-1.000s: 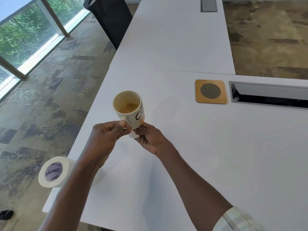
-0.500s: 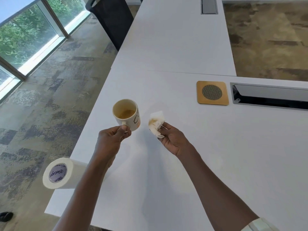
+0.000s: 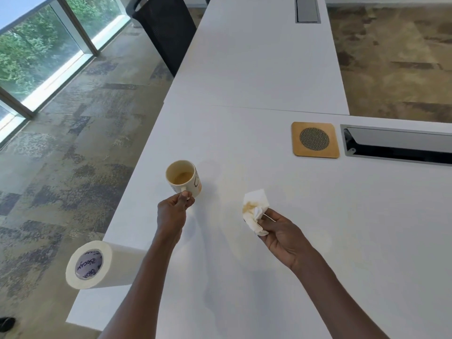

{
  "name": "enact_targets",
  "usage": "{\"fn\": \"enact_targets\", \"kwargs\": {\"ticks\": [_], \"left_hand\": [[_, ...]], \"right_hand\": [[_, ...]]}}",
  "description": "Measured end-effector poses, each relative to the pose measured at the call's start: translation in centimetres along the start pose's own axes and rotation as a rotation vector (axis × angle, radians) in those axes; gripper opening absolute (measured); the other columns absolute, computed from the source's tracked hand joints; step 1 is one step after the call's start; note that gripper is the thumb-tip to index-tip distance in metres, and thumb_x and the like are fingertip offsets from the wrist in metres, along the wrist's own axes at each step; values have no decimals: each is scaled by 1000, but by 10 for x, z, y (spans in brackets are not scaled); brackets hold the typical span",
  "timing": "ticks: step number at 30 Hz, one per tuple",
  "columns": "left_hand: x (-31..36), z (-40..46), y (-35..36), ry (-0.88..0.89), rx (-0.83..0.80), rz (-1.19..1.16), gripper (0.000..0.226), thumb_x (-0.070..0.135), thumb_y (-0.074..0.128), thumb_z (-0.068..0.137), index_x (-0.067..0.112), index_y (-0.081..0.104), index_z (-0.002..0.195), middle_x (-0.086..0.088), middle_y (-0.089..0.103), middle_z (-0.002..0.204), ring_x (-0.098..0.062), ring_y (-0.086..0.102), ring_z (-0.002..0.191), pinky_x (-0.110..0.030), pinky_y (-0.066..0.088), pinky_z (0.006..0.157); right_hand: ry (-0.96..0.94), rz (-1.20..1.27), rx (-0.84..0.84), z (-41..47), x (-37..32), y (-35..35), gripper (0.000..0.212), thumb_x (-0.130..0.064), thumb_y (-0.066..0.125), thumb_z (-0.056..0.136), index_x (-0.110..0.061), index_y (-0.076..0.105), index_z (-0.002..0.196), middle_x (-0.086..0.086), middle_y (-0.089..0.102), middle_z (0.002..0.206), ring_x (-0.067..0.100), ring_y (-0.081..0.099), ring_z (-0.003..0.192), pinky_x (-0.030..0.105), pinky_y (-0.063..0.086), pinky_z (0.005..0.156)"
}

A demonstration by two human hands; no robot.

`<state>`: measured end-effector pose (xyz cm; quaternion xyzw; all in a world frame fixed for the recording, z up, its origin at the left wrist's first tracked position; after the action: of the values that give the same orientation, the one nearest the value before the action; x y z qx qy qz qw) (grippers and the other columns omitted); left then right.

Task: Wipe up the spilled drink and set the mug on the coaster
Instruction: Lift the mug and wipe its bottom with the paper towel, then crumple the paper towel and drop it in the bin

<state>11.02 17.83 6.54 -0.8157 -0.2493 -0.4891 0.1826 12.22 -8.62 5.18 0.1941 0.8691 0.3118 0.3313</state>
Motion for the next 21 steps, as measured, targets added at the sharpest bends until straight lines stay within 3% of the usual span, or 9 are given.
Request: {"fn": "enact_targets", "kwargs": {"ticks": [6, 11, 15, 21], "left_hand": [[-2, 6, 9, -2, -9, 21, 22, 13, 58, 101, 18, 71, 84, -3, 75, 87, -27, 72, 99, -47, 45, 112], [-6, 9, 12, 9, -22, 45, 27, 13, 57, 102, 19, 71, 79, -4, 74, 85, -24, 72, 96, -46, 45, 112], [-9, 13, 12, 19, -30, 51, 29, 13, 57, 102, 19, 72, 78, -3, 74, 85, -23, 73, 96, -46, 45, 112], [-15, 14, 10, 24, -49, 70, 28, 13, 57, 102, 20, 73, 80, -4, 75, 88, -16, 74, 94, -44, 47, 110]], "right_hand": [[-14, 12, 22, -12, -9, -1, 35, 18, 49, 88, 7, 62, 117, 18, 66, 108, 17, 69, 79, 22, 52, 56], [-13, -4, 18, -16, -13, -6, 38, 12, 61, 75, 3, 70, 110, 21, 67, 118, 31, 62, 108, 25, 56, 65], [-18, -16, 5, -17, -16, -11, 37, 9, 64, 72, -1, 73, 106, 19, 68, 117, 31, 59, 114, 26, 58, 76], [-20, -27, 7, -19, -17, -15, 36, 9, 63, 75, -1, 72, 108, 19, 66, 121, 30, 61, 111, 28, 56, 80]]}}
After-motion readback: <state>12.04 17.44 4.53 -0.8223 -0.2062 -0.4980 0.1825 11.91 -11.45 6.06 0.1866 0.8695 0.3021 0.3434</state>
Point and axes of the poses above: each hand's wrist, its own z-axis towards the middle knuckle, its own y-axis out of the palm, x = y × z, the point moved 5 cm from there along z, towards the middle knuckle
